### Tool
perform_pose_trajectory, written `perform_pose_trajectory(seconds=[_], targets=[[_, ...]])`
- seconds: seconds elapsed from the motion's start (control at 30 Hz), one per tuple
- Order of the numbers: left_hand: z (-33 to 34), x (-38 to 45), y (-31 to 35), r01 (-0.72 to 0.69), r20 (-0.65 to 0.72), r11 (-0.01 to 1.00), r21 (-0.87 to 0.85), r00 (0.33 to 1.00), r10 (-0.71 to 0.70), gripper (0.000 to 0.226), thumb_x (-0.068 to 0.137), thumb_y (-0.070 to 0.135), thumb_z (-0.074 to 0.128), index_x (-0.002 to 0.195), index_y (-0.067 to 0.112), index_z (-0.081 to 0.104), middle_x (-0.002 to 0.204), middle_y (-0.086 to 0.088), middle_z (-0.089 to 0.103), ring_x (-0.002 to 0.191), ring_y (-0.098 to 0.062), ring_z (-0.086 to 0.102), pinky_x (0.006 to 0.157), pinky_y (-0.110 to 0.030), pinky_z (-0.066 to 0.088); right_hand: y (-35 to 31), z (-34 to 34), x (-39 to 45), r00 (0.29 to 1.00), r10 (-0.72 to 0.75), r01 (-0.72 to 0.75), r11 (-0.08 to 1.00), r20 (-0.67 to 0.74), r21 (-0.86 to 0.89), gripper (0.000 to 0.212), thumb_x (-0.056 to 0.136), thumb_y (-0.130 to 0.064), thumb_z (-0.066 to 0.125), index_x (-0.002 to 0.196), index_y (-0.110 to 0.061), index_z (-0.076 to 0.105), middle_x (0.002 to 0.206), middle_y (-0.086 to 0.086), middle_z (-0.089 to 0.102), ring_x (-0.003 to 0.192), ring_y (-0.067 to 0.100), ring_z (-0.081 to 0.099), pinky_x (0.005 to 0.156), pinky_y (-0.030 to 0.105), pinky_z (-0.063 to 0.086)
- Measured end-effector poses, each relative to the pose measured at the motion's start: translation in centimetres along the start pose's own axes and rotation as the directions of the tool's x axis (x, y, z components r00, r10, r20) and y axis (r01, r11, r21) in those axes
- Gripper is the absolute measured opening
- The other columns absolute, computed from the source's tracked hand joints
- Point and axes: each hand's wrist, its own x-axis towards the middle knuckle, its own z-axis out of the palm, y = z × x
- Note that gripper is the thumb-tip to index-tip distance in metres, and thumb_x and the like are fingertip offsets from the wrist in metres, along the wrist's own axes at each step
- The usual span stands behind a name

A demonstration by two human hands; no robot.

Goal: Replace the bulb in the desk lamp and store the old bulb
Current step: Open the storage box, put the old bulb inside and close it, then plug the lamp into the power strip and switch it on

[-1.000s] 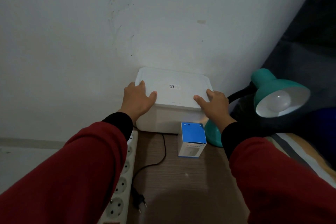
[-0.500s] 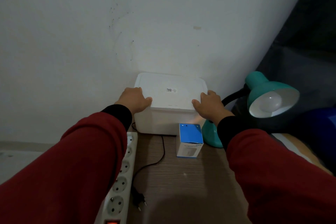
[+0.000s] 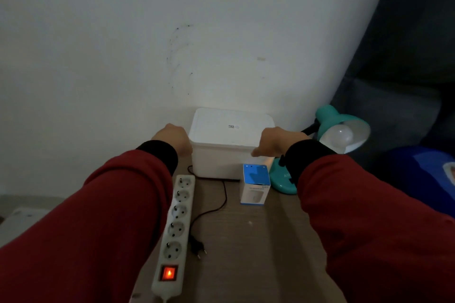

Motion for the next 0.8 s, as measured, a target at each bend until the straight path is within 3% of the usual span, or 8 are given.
perform_pose_trajectory(seconds=[0.13, 0.33, 0.43, 0.5, 0.6, 0.67, 0.73, 0.8], targets=[[0.1, -2.3, -1.4, 0.008, -0.017, 1.000, -0.009, 1.000, -0.008, 0.042, 0.093, 0.029, 0.049, 0.124, 0.000, 0.052, 0.133, -0.019, 0.049, 0.117, -0.030, 0.054, 0.089, -0.031, 0.046, -1.5, 0.2, -2.2, 1.000, -0.025, 0.025, 1.000, -0.019, 0.002, 0.051, 0.088, -0.044, 0.058, 0.122, -0.006, 0.054, 0.129, 0.011, 0.057, 0.114, 0.029, 0.056, 0.087, 0.035, 0.043], [1.2, -5.3, -4.0, 0.038, -0.017, 0.998, -0.054, 0.999, -0.039, 0.042, 0.092, 0.029, 0.049, 0.123, 0.000, 0.052, 0.134, -0.019, 0.047, 0.116, -0.030, 0.053, 0.084, -0.030, 0.044, -4.2, 2.4, -4.0, 0.995, -0.093, 0.095, 0.993, -0.040, 0.065, 0.044, 0.087, -0.040, 0.059, 0.115, -0.006, 0.060, 0.123, 0.011, 0.060, 0.104, 0.028, 0.057, 0.087, 0.036, 0.046], [2.4, -6.4, -5.4, 0.028, 0.007, 0.993, -0.112, 1.000, -0.028, 0.048, 0.091, 0.039, 0.048, 0.118, 0.000, 0.056, 0.130, -0.018, 0.052, 0.114, -0.030, 0.055, 0.089, -0.030, 0.045, -5.8, 4.5, -4.6, 0.987, -0.151, 0.157, 0.979, -0.057, 0.132, 0.044, 0.088, -0.034, 0.058, 0.125, -0.009, 0.058, 0.130, 0.010, 0.058, 0.118, 0.028, 0.053, 0.099, 0.035, 0.044], [3.4, -7.2, -6.1, -0.002, 0.003, 0.988, -0.152, 1.000, 0.003, 0.048, 0.090, 0.046, 0.046, 0.116, 0.007, 0.059, 0.128, -0.011, 0.057, 0.119, -0.029, 0.054, 0.099, -0.032, 0.042, -6.7, 6.6, -5.0, 0.978, -0.190, 0.205, 0.957, -0.090, 0.205, 0.044, 0.088, -0.029, 0.059, 0.129, -0.013, 0.056, 0.132, 0.010, 0.057, 0.124, 0.027, 0.050, 0.105, 0.033, 0.039], [5.7, -9.0, -6.7, -0.043, -0.014, 0.973, -0.226, 0.999, 0.041, 0.031, 0.092, 0.044, 0.045, 0.092, 0.014, 0.054, 0.119, -0.008, 0.063, 0.122, -0.028, 0.052, 0.104, -0.032, 0.037, -7.9, 10.7, -5.7, 0.976, -0.171, 0.213, 0.881, -0.134, 0.423, 0.047, 0.086, -0.022, 0.063, 0.132, -0.015, 0.052, 0.131, 0.012, 0.058, 0.123, 0.027, 0.052, 0.105, 0.033, 0.039], [7.7, -9.9, -6.9, -0.030, -0.031, 0.949, -0.315, 0.999, 0.021, 0.035, 0.093, 0.038, 0.047, 0.103, 0.009, 0.063, 0.125, -0.011, 0.062, 0.122, -0.027, 0.052, 0.103, -0.031, 0.036, -8.5, 13.8, -6.2, 0.975, -0.149, 0.213, 0.830, -0.162, 0.516, 0.050, 0.085, -0.019, 0.064, 0.133, -0.015, 0.052, 0.125, 0.012, 0.062, 0.116, 0.027, 0.056, 0.101, 0.033, 0.043], [10.1, -10.7, -7.2, -0.008, -0.037, 0.917, -0.398, 0.999, -0.007, 0.040, 0.093, 0.035, 0.048, 0.120, 0.009, 0.061, 0.127, -0.010, 0.062, 0.122, -0.025, 0.053, 0.104, -0.030, 0.035, -8.8, 16.8, -6.7, 0.982, -0.096, 0.178, 0.756, -0.162, 0.629, 0.050, 0.085, -0.017, 0.064, 0.133, -0.017, 0.050, 0.107, 0.008, 0.066, 0.100, 0.022, 0.062, 0.086, 0.030, 0.050], [12.5, -11.3, -7.6, 0.022, -0.025, 0.876, -0.482, 0.999, -0.039, 0.039, 0.093, 0.034, 0.050, 0.122, 0.010, 0.059, 0.125, -0.008, 0.063, 0.119, -0.024, 0.056, 0.102, -0.030, 0.037, -9.2, 19.3, -7.4, 0.997, -0.027, 0.078, 0.580, -0.076, 0.811, 0.051, 0.086, -0.009, 0.061, 0.134, -0.019, 0.047, 0.089, 0.000, 0.061, 0.082, 0.014, 0.060, 0.068, 0.023, 0.051]])
